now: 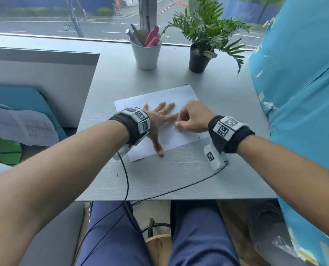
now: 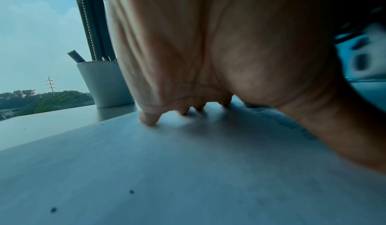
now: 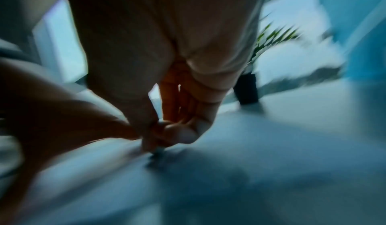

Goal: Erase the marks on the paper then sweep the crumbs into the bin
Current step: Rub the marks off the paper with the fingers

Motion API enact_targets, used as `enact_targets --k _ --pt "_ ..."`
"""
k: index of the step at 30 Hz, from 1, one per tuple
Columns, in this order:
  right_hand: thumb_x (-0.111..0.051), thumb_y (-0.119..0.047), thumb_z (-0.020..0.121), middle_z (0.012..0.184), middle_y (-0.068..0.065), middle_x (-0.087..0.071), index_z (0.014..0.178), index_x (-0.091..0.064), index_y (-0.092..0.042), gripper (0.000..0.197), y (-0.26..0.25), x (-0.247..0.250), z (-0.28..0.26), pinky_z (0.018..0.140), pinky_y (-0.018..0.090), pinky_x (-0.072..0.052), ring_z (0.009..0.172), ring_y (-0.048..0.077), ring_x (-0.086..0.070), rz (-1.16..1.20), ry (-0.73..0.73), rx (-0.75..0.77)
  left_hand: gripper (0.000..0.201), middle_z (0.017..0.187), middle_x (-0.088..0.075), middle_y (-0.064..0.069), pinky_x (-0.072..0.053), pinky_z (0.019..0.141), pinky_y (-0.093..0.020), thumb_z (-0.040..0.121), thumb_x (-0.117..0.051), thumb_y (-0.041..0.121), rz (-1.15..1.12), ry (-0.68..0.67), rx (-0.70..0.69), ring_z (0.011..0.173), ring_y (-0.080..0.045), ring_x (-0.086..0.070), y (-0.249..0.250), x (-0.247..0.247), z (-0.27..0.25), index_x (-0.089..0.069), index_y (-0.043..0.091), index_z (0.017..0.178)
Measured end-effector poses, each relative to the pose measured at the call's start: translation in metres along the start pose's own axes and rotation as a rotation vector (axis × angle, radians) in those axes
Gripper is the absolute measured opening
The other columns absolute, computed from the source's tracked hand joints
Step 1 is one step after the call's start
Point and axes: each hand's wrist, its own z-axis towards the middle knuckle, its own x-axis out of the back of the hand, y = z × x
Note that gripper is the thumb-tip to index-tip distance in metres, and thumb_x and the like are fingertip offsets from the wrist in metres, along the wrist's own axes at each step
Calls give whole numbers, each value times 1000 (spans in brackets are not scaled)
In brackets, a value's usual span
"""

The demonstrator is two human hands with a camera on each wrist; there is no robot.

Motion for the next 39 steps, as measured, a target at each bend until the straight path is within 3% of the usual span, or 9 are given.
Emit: enact_targets --k 6,10,14,19,23,28,32,36,39 --pt "-74 -26 77 79 5 -75 82 -79 -9 18 19 18 11 70 21 -50 71 14 -66 43 116 -104 165 158 35 9 2 113 -71 39 -89 67 -21 0 11 146 -19 30 1 1 -1 26 32 152" --pt "-73 -26 79 74 0 -73 80 -78 -13 15 -7 -7 -8 68 24 -55 68 11 -65 1 -64 73 166 157 36 8 2 114 -71 40 -90 66 -8 -3 18 146 -20 30 2 2 -1 27 29 152" --pt "-73 -26 78 80 6 -75 83 -78 -9 18 17 21 10 76 28 -56 74 15 -68 54 100 -112 167 157 35 11 3 113 -71 37 -90 67 -24 -15 9 146 -18 30 0 3 -2 27 33 151" --pt "-70 -26 80 76 3 -74 81 -78 -13 16 -16 -8 -9 68 26 -55 71 15 -67 -37 -87 100 165 157 35 10 5 114 -69 39 -91 65 -21 4 11 146 -18 30 0 1 -1 26 34 151" --pt "-70 -25 80 83 8 -76 85 -79 -8 20 10 17 10 74 22 -51 81 20 -70 -17 97 -75 165 157 35 12 5 114 -68 39 -91 65 -27 -3 11 146 -16 30 0 1 -2 25 33 152" --pt "-70 -25 79 76 3 -74 80 -79 -12 15 -16 -10 -5 70 27 -55 73 16 -68 -44 -85 77 165 157 35 10 8 115 -67 39 -90 67 -16 1 14 145 -17 31 -1 0 0 26 32 151" --pt "-70 -26 78 78 8 -75 81 -78 -8 20 1 12 10 71 24 -53 75 20 -70 -1 96 -55 165 158 34 10 6 115 -68 38 -90 66 -26 1 16 146 -17 30 -1 0 -1 25 33 152" --pt "-71 -24 76 69 0 -72 75 -77 -14 11 -26 -15 -11 60 20 -51 61 11 -63 -21 -99 105 165 157 36 8 5 115 -68 39 -88 70 2 9 19 146 -18 30 0 -1 1 25 30 152" --pt "-72 -27 76 75 6 -75 78 -79 -12 17 -6 8 8 67 27 -55 69 17 -68 28 38 -43 164 158 34 10 6 115 -68 38 -89 68 -25 8 8 146 -17 30 -1 -1 0 25 34 151"
